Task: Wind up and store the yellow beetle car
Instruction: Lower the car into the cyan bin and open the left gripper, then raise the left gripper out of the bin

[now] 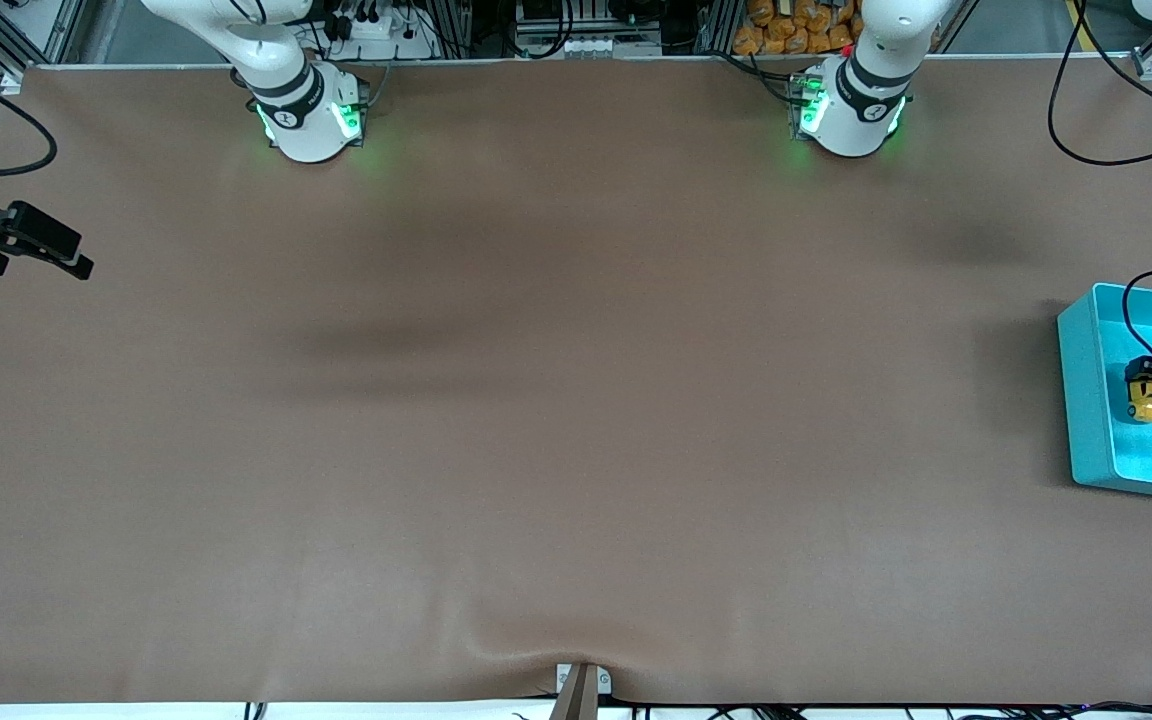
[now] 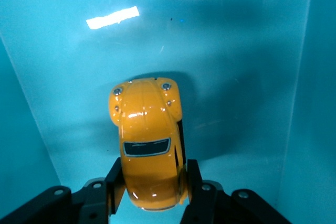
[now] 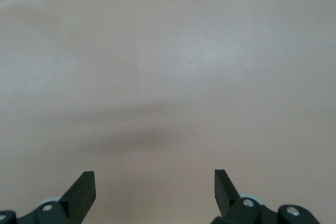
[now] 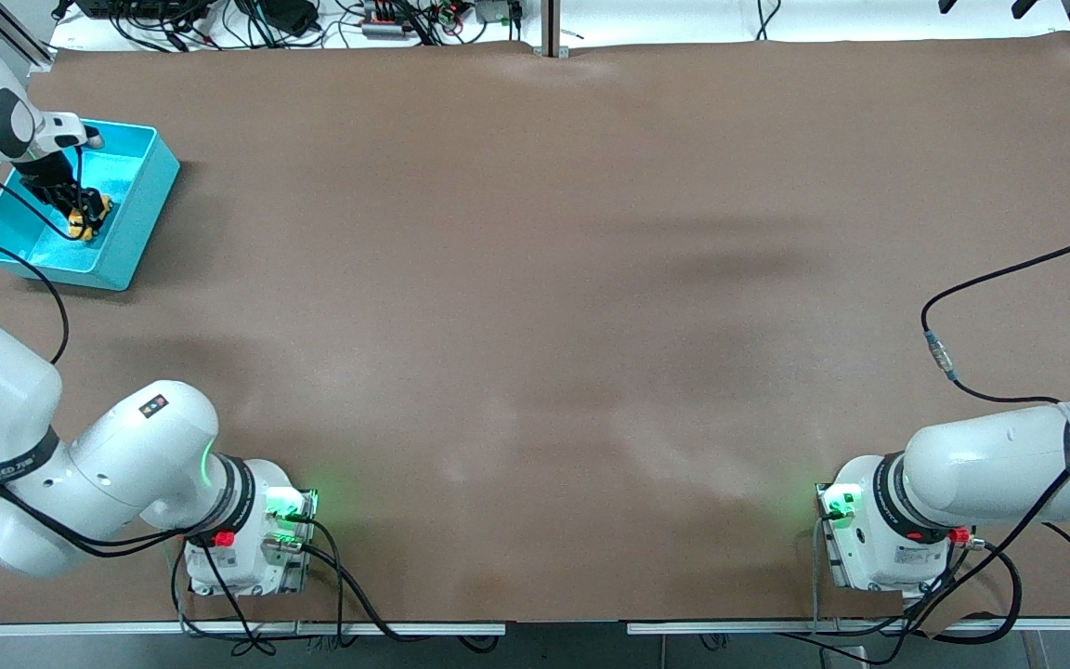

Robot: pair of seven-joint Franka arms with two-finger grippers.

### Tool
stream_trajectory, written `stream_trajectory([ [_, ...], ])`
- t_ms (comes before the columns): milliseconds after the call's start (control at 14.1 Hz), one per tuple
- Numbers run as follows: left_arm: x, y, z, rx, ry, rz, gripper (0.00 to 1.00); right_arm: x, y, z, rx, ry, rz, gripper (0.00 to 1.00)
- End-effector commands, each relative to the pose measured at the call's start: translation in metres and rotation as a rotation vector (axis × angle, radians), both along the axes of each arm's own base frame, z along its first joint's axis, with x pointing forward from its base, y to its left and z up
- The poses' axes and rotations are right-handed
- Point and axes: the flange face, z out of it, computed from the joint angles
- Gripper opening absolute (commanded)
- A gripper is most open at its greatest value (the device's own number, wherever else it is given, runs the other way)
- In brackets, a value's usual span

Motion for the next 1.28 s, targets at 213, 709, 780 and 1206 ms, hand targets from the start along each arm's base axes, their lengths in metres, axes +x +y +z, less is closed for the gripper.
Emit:
stream_trajectory([
  [213,0.009,0.002,0.033,0.031,-0.024,-0.010,1.00,-0.002,-0.002,0.000,-0.016,0.003,0.009,1.00],
  [709,0.028,-0.037,0.160,0.116,-0.112,0.006,1.00,-0.002,0.000,0.001,-0.016,0.002,0.012,1.00],
  [780,0.032,-0.052,0.174,0.117,-0.115,0.019,1.00,-0.002,0.001,0.001,-0.016,0.000,0.014,1.00],
  [1206,0.046,-0.143,0.232,0.050,-0.152,0.184,1.00,-0.001,0.003,0.001,-0.015,-0.002,0.017,1.00],
])
